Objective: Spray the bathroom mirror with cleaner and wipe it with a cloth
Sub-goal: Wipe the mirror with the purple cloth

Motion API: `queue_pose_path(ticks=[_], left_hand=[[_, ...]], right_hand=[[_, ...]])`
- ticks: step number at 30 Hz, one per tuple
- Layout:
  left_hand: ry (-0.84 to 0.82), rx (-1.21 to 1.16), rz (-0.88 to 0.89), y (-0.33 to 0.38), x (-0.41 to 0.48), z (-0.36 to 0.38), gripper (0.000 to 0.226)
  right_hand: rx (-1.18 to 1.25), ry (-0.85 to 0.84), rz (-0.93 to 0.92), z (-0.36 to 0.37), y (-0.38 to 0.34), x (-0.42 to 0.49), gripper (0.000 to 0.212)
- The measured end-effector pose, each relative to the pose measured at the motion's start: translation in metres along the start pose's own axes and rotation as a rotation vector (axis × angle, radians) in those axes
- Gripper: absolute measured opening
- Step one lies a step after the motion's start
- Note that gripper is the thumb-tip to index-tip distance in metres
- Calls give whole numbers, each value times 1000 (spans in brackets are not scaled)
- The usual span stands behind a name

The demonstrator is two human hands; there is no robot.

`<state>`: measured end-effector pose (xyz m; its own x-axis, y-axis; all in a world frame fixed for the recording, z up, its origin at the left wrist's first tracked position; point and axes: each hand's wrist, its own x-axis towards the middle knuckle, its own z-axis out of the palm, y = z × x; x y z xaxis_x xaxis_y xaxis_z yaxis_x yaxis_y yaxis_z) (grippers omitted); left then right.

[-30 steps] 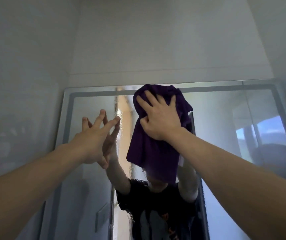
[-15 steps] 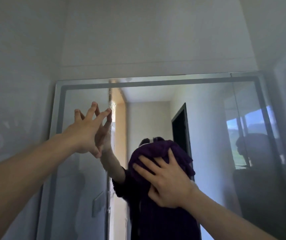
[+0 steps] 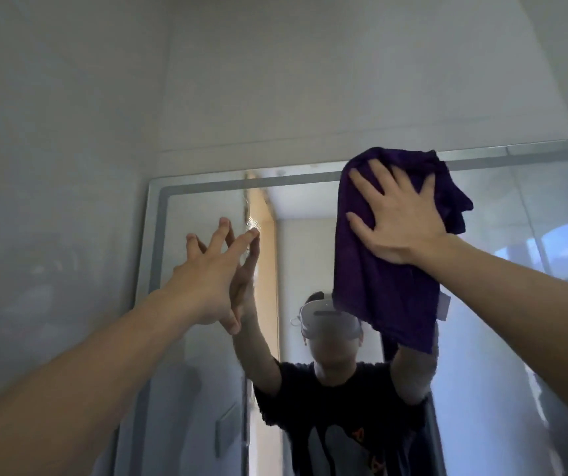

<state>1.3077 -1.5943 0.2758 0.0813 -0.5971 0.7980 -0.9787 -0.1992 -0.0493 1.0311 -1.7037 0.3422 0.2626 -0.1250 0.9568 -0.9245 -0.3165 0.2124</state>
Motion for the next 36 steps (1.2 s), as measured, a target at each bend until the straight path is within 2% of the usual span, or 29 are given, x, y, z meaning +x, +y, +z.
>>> queue_pose_path(ticks=[3,8,14,16,20,24,29,31,36], left_hand=[[16,-2,28,-8,2,5,171],[60,-88,41,-14,4,8,183],[-30,-26,148,-32,-8,-8,173],[-60,45,149,-54,-20,-14,175],[-122,402,49,-97,-52,-7,167],[-138,655,114,-117,-74,8,150],[-174,759,111,-113,-79,14,147],[-182,759,99,-110,-80,15,149],[-153,749,97,-110,-81,20,146]], right_hand=[[15,33,-16,4,-35,25,79],[74,26,-148,9,-97,32,81],[92,-58,-313,15,-162,0,79],[90,-85,-353,22,-176,-22,79],[115,-150,-540,35,-207,-87,79],[131,-232,-698,41,-215,-139,80],[74,-239,-869,35,-179,-143,75],[35,-183,-792,30,-159,-122,75],[50,-139,-362,12,-122,-32,79]])
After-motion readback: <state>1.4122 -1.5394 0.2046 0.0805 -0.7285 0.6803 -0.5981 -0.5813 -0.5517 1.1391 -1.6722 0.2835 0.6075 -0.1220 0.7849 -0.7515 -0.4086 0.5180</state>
